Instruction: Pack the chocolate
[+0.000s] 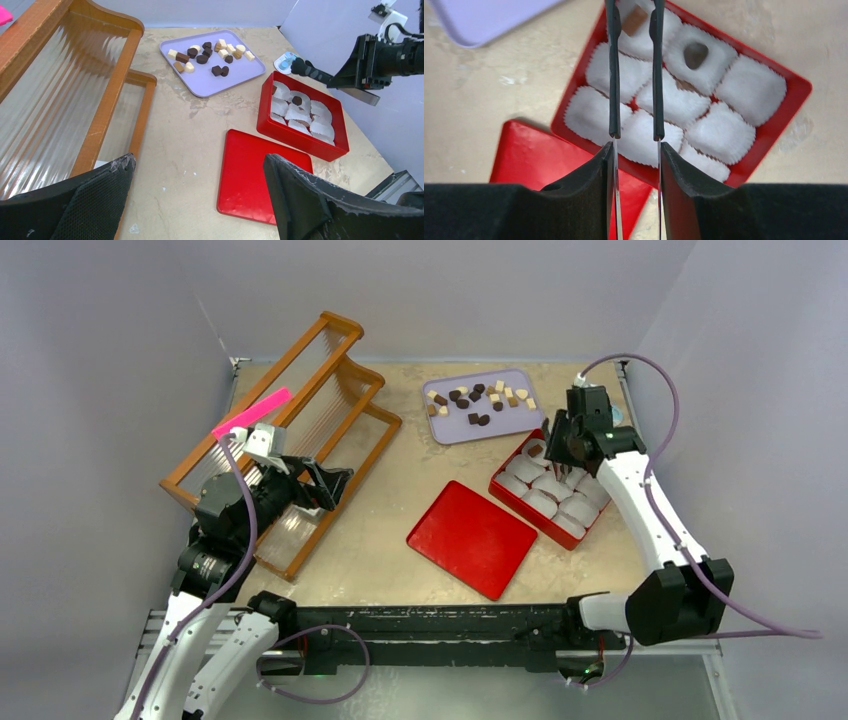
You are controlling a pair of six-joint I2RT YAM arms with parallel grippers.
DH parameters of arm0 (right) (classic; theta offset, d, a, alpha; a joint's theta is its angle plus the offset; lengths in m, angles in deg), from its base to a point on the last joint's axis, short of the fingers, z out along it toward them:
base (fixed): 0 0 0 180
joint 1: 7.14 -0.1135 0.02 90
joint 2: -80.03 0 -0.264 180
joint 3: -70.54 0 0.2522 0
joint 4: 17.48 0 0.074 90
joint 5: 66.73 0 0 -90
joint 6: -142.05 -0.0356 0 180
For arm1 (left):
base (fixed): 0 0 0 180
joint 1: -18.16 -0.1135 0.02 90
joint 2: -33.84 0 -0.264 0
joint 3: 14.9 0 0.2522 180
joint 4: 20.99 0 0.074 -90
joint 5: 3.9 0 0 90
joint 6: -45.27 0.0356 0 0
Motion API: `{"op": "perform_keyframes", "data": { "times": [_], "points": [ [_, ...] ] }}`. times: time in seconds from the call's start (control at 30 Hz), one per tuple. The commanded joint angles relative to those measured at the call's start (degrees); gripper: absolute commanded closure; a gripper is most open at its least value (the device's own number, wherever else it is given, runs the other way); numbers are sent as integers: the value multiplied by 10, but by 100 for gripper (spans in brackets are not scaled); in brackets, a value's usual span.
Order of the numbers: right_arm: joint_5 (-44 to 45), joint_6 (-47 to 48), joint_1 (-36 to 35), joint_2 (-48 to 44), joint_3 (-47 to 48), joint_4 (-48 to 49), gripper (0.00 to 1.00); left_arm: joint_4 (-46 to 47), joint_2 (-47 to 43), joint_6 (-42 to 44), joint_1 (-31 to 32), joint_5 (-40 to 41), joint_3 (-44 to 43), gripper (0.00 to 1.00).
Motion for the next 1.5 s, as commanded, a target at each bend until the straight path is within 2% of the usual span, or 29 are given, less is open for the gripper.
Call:
{"op": "perform_keyframes", "data": {
  "times": [0.0,0.27,0.47,0.67,1.07,1.47],
  "points": [
    [-51,65,-6,9,53,66,62,19,-4,4,2,-1,0,2],
    [-8,120,-10,105,115,119,61,18,-3,4,2,0,0,2],
    [23,180,-8,194,179,118,58,18,-3,4,2,1,0,2],
    [12,232,-6,269,225,115,59,17,-3,6,2,2,0,2],
    [-14,259,11,358,298,101,60,15,-4,8,2,17,-1,2],
    [-24,280,18,413,331,82,60,15,-2,9,2,21,-1,2]
  ]
}}
